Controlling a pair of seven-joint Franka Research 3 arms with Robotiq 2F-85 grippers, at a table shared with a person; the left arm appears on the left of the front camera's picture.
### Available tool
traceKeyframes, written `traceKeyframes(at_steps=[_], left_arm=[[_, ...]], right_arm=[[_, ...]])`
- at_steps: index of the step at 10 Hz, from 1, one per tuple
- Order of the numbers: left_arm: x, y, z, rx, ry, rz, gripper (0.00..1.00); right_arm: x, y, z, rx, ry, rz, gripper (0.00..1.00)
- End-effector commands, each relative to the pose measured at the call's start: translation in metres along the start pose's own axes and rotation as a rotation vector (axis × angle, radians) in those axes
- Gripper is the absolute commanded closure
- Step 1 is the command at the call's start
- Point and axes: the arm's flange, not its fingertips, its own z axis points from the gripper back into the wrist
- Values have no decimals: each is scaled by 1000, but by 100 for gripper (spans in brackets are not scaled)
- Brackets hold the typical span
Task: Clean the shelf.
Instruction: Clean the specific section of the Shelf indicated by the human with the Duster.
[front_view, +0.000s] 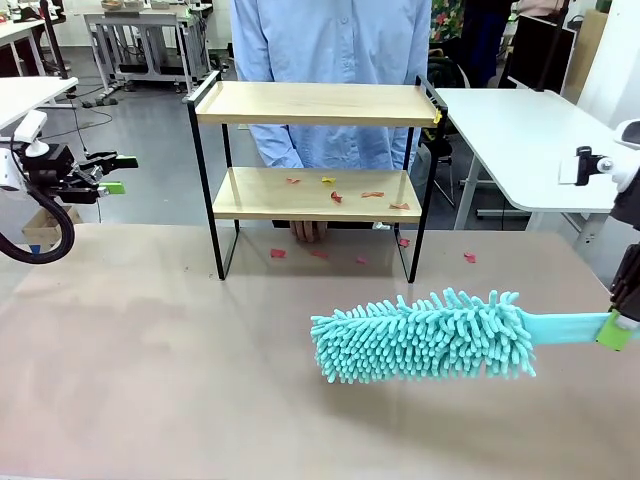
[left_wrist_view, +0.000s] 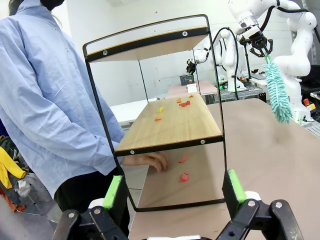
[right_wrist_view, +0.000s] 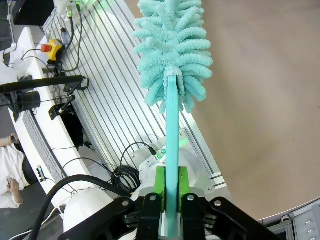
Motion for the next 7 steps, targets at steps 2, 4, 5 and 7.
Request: traceKeyframes(at_steps=[2, 4, 5, 7], left_arm=[[3, 0, -1, 0, 3, -11, 0], [3, 0, -1, 0, 3, -11, 0], [3, 0, -1, 0, 3, -11, 0], [3, 0, -1, 0, 3, -11, 0]], right_arm=[[30, 15, 1, -25, -87, -108, 87], [93, 32, -15, 26, -252, -295, 87], [114, 42, -24, 54, -295, -359, 87], [150, 66, -41, 44, -342, -443, 87]])
